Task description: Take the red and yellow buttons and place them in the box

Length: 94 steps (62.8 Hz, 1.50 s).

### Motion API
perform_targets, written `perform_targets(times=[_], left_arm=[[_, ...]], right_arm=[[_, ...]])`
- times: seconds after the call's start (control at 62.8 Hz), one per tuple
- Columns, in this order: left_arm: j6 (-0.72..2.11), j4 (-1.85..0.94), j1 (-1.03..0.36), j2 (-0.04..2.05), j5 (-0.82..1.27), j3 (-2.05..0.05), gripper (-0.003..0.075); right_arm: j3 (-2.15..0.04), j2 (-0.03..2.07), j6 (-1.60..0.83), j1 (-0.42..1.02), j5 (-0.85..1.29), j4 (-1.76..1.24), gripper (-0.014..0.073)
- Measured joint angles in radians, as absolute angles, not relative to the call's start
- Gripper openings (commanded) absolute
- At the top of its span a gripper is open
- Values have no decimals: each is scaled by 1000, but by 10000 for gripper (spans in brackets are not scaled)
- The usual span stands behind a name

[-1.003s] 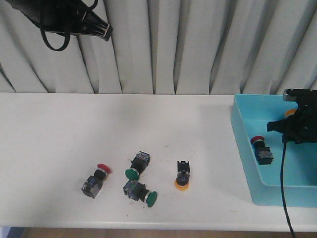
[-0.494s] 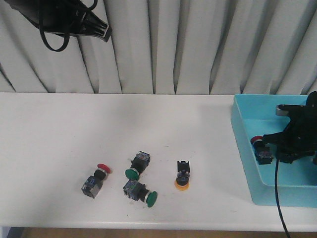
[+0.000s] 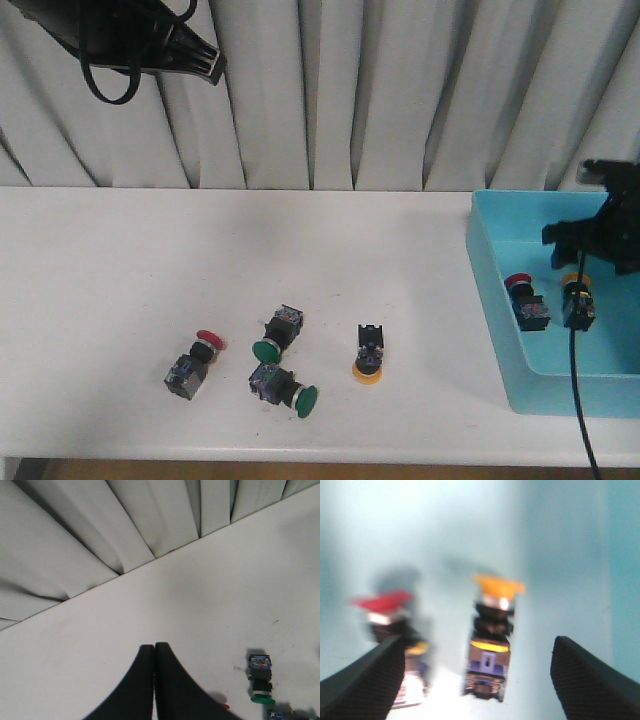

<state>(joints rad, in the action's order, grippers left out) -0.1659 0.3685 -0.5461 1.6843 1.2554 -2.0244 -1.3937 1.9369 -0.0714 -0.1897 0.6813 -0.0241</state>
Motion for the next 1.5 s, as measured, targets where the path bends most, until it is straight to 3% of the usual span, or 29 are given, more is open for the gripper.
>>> perform_targets(times=[0.191, 0.366, 0.51, 0.685, 0.924, 1.497], left_arm=[[-167, 369, -546, 1684, 1244, -2024, -8], [-167, 369, -546, 1684, 1232, -2024, -8], [-167, 369, -546, 1684, 1210, -2024, -8], [-167, 369, -546, 1684, 1200, -2024, -8], [-167, 369, -546, 1684, 1199, -2024, -8], [-167, 369, -546, 1684, 1264, -2024, -8]], right_arm=[[-1394, 1665, -280, -188, 665, -279, 547], [-1394, 1408, -443, -113, 645, -436, 456], [-1394, 1197, -471, 43, 633, -422, 301], [-1394, 1005, -425, 185, 671, -268, -15], [-1394, 941, -260, 190, 713, -120, -4], [-1393, 941, -238, 190, 698, -93, -3]])
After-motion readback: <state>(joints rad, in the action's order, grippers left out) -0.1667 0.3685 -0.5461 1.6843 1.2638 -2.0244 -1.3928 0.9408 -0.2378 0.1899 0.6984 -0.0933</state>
